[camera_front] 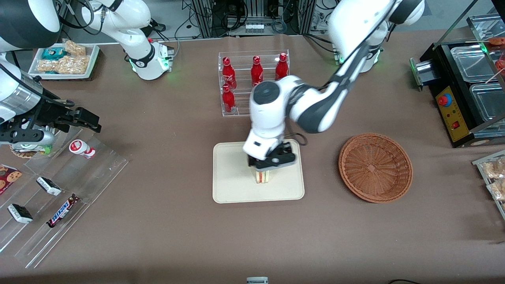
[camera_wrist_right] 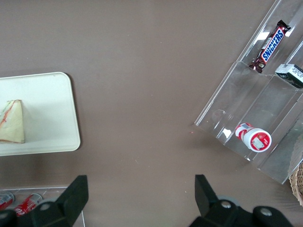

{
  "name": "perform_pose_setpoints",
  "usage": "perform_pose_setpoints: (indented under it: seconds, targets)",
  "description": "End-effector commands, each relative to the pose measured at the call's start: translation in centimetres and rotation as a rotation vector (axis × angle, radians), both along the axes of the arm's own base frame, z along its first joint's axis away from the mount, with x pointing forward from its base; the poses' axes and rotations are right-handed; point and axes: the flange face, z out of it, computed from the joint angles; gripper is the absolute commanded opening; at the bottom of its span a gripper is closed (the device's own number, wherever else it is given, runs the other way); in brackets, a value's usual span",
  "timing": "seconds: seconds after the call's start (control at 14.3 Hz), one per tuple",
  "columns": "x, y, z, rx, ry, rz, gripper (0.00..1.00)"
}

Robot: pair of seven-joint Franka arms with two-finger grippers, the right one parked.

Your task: Place sandwich from basket to tray

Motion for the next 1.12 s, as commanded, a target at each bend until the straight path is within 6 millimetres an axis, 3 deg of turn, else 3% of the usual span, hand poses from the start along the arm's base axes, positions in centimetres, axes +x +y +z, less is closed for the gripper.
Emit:
perform_pose_setpoints:
  seconds: [0.0, 0.14, 0.21, 0.35, 0.49, 0.7, 0.84, 0.98, 1.05]
  targets:
    - [1.4, 8.6, 7.6, -0.002, 0.007, 0.200, 1.00]
    - [3.1, 16.8, 9.9, 0.003, 0.084, 0.285, 1.00]
    - [3.4, 20.5, 10.7, 0.002, 0.151, 0.240, 1.00]
    - [2.4, 28.9, 13.4, 0.003, 0.284, 0.117, 1.00]
    - [0.3, 35.8, 15.4, -0.002, 0.323, 0.007, 1.00]
    - [-4.3, 43.2, 16.7, 0.013, 0.356, -0.162, 1.00]
    - [-4.2, 44.0, 17.3, -0.016, 0.339, -0.200, 1.00]
    - [-2.1, 40.9, 18.3, 0.006, 0.314, -0.257, 1.00]
    - [-1.8, 40.5, 18.6, 0.011, 0.302, -0.264, 1.00]
